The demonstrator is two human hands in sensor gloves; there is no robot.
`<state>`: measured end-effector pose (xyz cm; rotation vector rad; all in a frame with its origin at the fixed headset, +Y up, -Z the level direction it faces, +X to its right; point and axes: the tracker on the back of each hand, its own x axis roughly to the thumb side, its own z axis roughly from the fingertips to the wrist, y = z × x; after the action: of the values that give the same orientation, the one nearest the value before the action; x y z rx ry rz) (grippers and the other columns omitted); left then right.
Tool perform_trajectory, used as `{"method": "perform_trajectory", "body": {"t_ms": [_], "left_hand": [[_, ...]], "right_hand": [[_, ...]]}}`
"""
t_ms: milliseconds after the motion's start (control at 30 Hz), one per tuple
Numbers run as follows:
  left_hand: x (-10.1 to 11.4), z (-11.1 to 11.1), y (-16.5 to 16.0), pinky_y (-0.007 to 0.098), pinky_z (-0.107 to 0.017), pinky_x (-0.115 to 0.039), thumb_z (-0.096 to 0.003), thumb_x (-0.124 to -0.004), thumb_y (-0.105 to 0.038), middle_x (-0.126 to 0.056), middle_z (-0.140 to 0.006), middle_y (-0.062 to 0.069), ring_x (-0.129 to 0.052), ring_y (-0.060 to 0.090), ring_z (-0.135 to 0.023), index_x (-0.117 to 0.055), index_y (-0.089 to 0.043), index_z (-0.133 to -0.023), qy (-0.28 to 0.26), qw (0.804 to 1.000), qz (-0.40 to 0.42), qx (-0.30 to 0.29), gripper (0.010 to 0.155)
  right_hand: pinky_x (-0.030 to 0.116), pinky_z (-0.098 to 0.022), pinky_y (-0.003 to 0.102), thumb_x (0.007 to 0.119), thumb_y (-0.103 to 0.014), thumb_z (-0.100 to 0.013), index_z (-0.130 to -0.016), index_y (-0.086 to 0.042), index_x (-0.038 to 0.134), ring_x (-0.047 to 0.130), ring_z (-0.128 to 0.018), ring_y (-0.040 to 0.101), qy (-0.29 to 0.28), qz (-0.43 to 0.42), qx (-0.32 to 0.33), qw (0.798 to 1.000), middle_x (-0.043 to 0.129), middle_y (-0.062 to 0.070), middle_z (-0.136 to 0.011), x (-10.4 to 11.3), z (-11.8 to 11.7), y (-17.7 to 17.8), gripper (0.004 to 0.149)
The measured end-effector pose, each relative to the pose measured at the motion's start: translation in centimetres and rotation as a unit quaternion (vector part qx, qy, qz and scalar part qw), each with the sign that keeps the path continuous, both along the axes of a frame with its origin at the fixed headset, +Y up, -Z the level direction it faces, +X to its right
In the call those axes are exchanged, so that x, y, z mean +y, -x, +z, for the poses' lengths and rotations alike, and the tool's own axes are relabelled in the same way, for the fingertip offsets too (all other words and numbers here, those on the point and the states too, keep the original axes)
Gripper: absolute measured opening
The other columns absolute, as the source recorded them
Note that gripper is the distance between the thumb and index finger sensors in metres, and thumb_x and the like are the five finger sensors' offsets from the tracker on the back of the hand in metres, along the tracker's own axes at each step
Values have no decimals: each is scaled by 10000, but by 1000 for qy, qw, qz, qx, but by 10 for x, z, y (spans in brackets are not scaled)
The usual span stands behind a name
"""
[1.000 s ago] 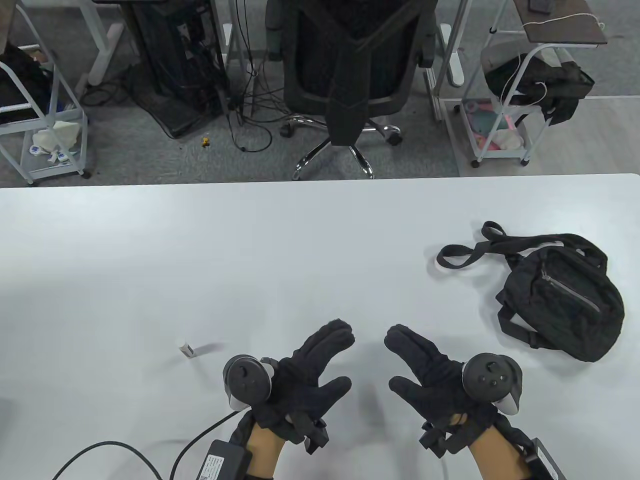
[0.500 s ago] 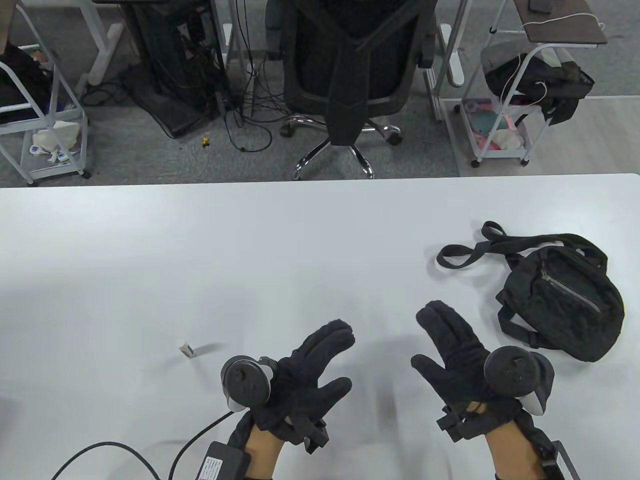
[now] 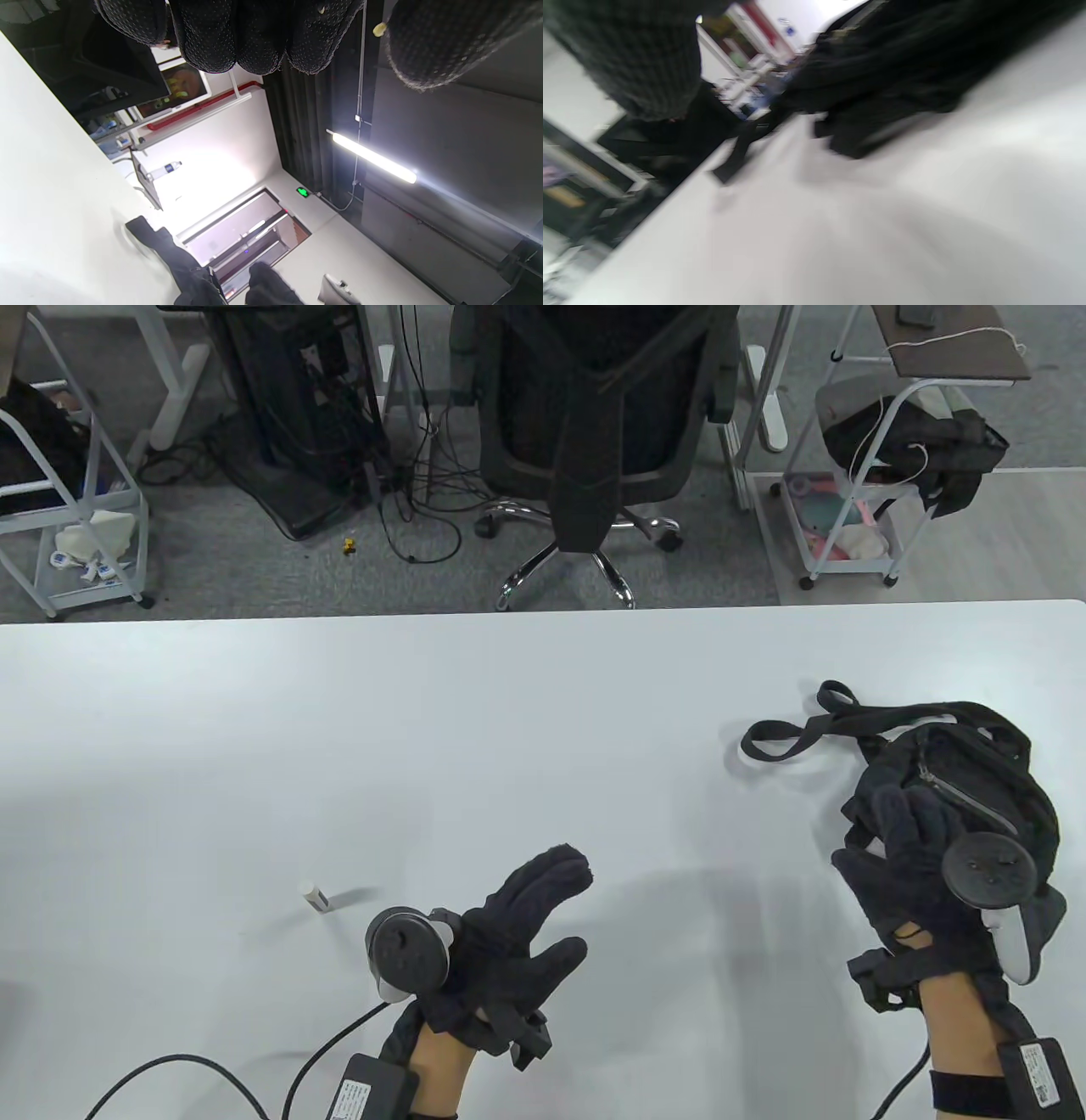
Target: Apply lubricant on backpack
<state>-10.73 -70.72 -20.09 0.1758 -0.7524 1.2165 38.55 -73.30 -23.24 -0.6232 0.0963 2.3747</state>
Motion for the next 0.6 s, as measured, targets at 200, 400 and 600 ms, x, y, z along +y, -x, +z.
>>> {"method": "perform_trajectory", "body": {"t_ms": [200,400,600], "left_hand": [[-3,-2,1,672,-705,-592,-470,-779,-545,-616,-1115,174,-723,489,-978,-671,-169,-1061,9,1000,-7,9,709],[-8,-4,2,672,-704,-592,-473,-778,-542,-617,-1113,177,-723,491,-976,-671,-165,-1061,19,1000,-13,11,706],[-8,-5,2,670,-700,-598,-475,-776,-544,-629,-1105,179,-733,489,-969,-677,-163,-1056,19,1000,-19,17,702]], "right_hand": [[-143,-814,525,965,-623,-376,-937,-742,204,-193,-1152,108,127,-21,-39,991,-76,-283,-1130,-36,-6,-23,953],[-163,-804,512,1008,-627,-348,-904,-737,116,-209,-1147,102,182,39,-55,981,-94,-270,-1129,-50,-9,-19,1057],[-46,-884,430,866,-602,-456,-990,-621,142,125,-1210,-27,165,78,-124,975,200,-281,-1179,-50,-11,-23,901]]}}
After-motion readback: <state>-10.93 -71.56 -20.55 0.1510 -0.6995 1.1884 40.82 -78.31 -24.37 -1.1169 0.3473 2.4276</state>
